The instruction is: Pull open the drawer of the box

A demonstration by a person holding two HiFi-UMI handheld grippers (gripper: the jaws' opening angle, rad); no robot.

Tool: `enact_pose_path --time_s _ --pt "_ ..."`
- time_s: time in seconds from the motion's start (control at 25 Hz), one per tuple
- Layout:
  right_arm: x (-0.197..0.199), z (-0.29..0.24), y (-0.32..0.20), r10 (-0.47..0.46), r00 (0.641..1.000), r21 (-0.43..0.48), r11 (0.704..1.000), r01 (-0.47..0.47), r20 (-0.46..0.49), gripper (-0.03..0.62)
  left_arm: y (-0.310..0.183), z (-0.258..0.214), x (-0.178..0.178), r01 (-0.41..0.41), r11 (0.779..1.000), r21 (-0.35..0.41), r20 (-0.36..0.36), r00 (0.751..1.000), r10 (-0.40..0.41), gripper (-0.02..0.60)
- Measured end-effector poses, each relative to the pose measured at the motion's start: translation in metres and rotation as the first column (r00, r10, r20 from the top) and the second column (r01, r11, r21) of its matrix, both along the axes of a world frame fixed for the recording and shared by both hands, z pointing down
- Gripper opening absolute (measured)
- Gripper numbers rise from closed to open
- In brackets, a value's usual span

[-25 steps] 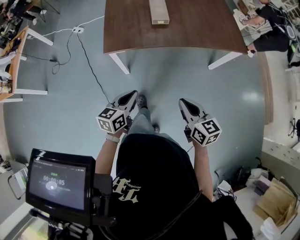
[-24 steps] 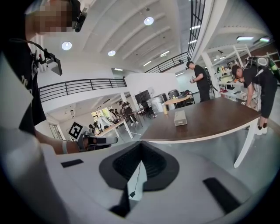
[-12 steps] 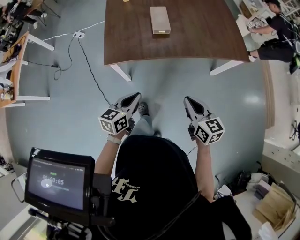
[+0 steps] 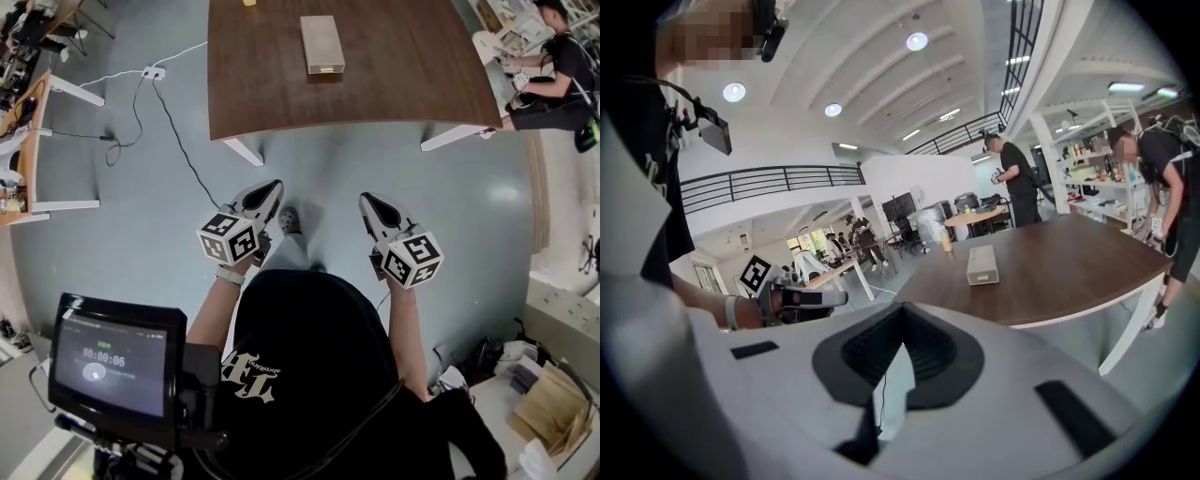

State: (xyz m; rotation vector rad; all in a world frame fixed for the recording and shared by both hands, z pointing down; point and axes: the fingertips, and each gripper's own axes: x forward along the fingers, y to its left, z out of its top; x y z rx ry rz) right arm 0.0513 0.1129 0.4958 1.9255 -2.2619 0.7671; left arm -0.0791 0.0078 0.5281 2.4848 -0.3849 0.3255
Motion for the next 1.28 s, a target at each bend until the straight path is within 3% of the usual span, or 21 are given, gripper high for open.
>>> enact_pose_path --time_s 0.12,0.32,0.52,0.96,1.28 --pt "-0.014 0.003 -0.033 -0.006 1.000 -0.011 1.000 0.006 -0.009 -0.014 -0.031 0.005 -0.015 0.008 1.000 -0.013 -0.005 1.000 -0.008 0.005" --pt "-0.007 -0.002 -0.035 -0.015 1.000 -0.019 1.000 0.015 -0.018 -0.014 -0.030 0.007 -0.010 0.012 1.000 -0.022 -0.003 1.000 -0.012 0.005" --pt "-0.028 0.000 -0.066 -0.025 1.000 -0.030 0.999 0.025 -0.017 -0.014 -0.064 0.010 -0.030 0.021 1.000 -0.021 -0.007 1.000 -0.022 0.005" --pt "-0.052 0.004 -0.078 -0.104 0.994 -0.032 0.994 0.103 -0.023 -0.014 -0.065 0.028 -0.052 0.085 0.996 -0.037 0.002 0.996 -0.085 0.005" --pt "-0.059 0.022 -0.074 -0.106 0.994 -0.064 0.992 0.105 0.001 -0.014 -0.063 0.044 -0.068 0.120 0.992 -0.051 0.018 0.993 -0.119 0.005"
